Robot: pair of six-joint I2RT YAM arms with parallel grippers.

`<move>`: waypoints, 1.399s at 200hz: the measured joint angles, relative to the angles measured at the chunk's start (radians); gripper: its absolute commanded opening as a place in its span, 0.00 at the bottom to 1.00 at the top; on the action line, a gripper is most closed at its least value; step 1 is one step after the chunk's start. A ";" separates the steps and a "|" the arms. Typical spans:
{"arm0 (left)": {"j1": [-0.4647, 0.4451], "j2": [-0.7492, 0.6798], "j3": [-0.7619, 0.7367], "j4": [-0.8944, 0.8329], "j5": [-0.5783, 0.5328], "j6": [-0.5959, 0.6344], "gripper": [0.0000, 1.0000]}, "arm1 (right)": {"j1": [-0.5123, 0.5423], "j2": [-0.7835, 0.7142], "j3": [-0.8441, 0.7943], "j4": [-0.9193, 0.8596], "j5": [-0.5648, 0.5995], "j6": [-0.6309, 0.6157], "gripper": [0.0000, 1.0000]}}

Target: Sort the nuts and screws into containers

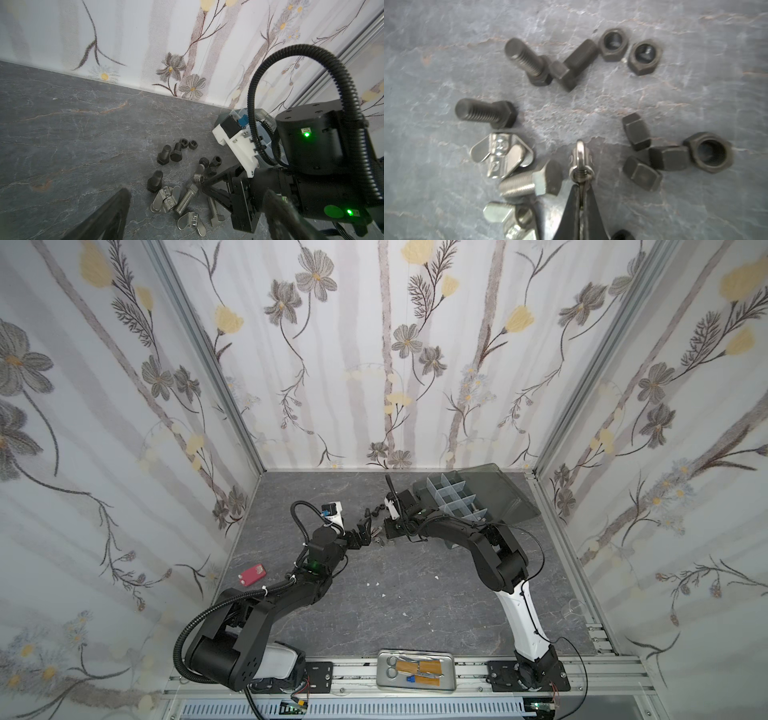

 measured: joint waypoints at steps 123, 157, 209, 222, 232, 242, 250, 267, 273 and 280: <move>0.000 0.015 0.005 0.000 0.003 -0.006 1.00 | 0.001 -0.096 -0.040 -0.032 -0.018 0.010 0.31; 0.000 0.017 0.005 0.000 0.004 -0.007 1.00 | 0.008 -0.085 -0.038 -0.072 0.023 0.032 0.37; 0.000 0.035 0.005 0.008 0.012 -0.014 1.00 | 0.032 -0.038 -0.020 -0.107 0.044 0.034 0.35; 0.000 0.038 0.006 0.008 0.014 -0.019 1.00 | 0.034 -0.027 -0.009 -0.106 0.047 0.031 0.32; 0.000 0.039 0.008 0.008 0.014 -0.024 1.00 | 0.034 -0.021 -0.002 -0.107 0.047 0.030 0.26; 0.000 0.039 0.008 0.008 0.014 -0.026 1.00 | 0.036 -0.016 0.003 -0.107 0.049 0.031 0.21; 0.000 0.039 0.008 0.008 0.014 -0.028 1.00 | 0.036 -0.016 0.003 -0.112 0.048 0.032 0.17; 0.000 0.039 0.008 0.008 0.014 -0.029 1.00 | 0.038 -0.014 0.004 -0.113 0.049 0.030 0.10; 0.000 0.039 0.008 0.008 0.014 -0.029 1.00 | 0.039 -0.014 0.004 -0.112 0.049 0.030 0.09; 0.000 0.039 0.008 0.008 0.014 -0.029 1.00 | 0.039 -0.014 0.004 -0.112 0.052 0.028 0.07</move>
